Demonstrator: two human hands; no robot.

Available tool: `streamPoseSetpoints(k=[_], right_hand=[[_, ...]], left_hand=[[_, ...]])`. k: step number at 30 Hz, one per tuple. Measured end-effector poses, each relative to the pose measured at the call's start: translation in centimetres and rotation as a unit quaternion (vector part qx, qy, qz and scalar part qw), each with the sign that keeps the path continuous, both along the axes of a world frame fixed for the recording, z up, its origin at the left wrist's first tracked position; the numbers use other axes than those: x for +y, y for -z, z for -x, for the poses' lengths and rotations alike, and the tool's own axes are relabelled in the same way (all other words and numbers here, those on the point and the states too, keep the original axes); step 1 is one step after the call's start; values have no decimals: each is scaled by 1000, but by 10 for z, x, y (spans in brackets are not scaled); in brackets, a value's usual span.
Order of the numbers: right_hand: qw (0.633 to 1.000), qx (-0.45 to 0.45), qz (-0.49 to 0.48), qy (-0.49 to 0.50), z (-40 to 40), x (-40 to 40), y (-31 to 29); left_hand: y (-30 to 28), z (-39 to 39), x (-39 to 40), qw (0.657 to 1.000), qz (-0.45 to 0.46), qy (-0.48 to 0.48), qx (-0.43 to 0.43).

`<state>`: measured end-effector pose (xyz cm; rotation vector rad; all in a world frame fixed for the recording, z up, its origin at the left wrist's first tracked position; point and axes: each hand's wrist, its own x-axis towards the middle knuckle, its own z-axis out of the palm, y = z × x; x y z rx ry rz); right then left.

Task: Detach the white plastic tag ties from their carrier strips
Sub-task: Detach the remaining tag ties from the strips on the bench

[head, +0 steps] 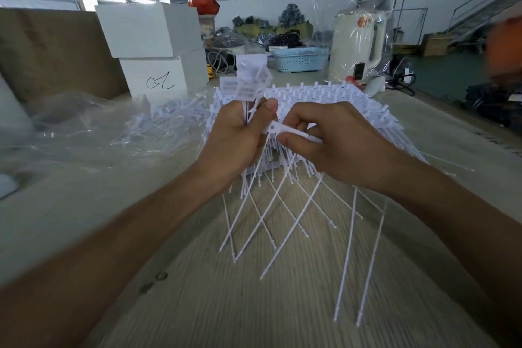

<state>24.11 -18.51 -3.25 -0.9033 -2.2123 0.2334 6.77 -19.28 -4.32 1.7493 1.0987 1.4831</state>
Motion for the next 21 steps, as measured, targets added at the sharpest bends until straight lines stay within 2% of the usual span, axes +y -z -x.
streamPoseSetpoints(k=[5,8,12,17,21], right_hand=[[987,-86,-135,26,-3,1,0],[976,-100,-193,15,0,-1,0],[989,-44,-141,29,0,5,2],[992,35,-105,60,-4,12,6],[994,46,-81,56,-6,14,8]], left_hand=[[-4,1,3,996,73,19,-40],[-10,6,4,991,124,31,-32],[-12,7,2,992,116,40,-17],[-7,6,1,982,143,109,67],[-7,8,3,981,151,111,47]])
